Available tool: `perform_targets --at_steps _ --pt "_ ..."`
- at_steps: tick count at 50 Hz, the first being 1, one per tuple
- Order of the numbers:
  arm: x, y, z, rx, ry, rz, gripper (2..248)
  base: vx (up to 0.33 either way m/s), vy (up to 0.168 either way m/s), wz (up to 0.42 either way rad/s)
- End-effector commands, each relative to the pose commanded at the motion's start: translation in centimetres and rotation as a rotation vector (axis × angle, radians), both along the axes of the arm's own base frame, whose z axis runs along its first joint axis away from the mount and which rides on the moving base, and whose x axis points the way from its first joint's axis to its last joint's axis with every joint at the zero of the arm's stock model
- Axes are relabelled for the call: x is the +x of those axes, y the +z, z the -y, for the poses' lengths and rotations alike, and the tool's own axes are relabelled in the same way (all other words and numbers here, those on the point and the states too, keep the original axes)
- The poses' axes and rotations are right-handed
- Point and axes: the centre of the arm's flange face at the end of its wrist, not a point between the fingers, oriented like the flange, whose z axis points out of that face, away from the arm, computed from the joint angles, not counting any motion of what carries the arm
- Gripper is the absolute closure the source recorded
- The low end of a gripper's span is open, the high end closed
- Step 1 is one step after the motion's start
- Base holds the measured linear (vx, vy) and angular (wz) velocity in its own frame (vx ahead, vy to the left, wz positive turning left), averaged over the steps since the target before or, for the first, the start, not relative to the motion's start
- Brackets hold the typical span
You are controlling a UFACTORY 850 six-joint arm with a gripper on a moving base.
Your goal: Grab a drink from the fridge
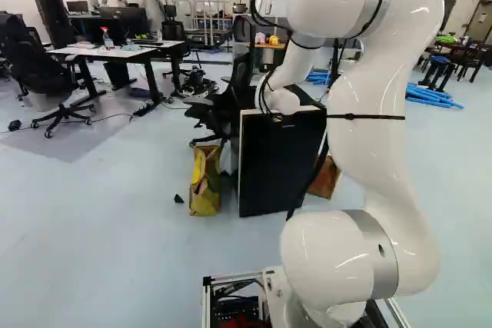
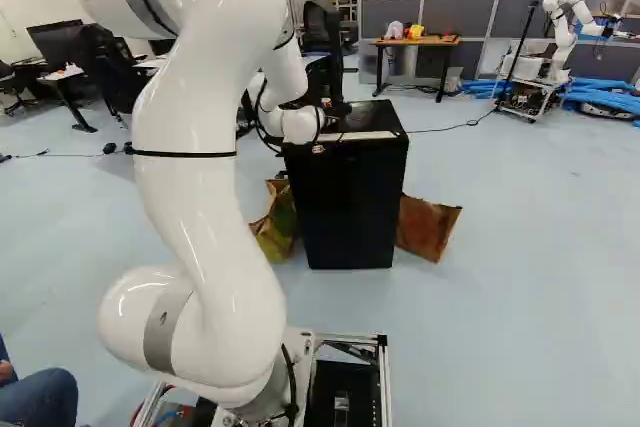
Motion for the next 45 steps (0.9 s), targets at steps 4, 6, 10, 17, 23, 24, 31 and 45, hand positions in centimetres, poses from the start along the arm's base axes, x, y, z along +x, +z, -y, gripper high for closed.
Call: perform_targets --at_steps 4,6,10,17,23,24,31,45 --pt "0.6 -0.6 0.0 0.0 0.001 -0.003 3 0.0 0.0 0.0" --pt "0.9 -0.8 0.0 0.0 0.001 -0.005 3 0.0 0.0 0.0" --pt "1.4 -1.3 0.0 0.001 0.002 -0.006 3 0.0 0.0 0.0" --pt "1.5 -1.3 0.0 0.0 0.002 -0.006 3 0.0 0.0 0.0" --pt "1.5 -1.3 0.0 0.0 0.002 -0.006 10 0.0 0.0 0.0" --pt "1.5 -1.3 0.0 0.0 0.002 -0.006 10 0.0 0.0 0.0" --pt "1.5 -1.3 0.0 0.0 0.002 -0.006 46 0.0 0.0 0.0" --pt "1.5 -1.3 0.0 0.0 0.002 -0.006 151 0.0 0.0 0.0"
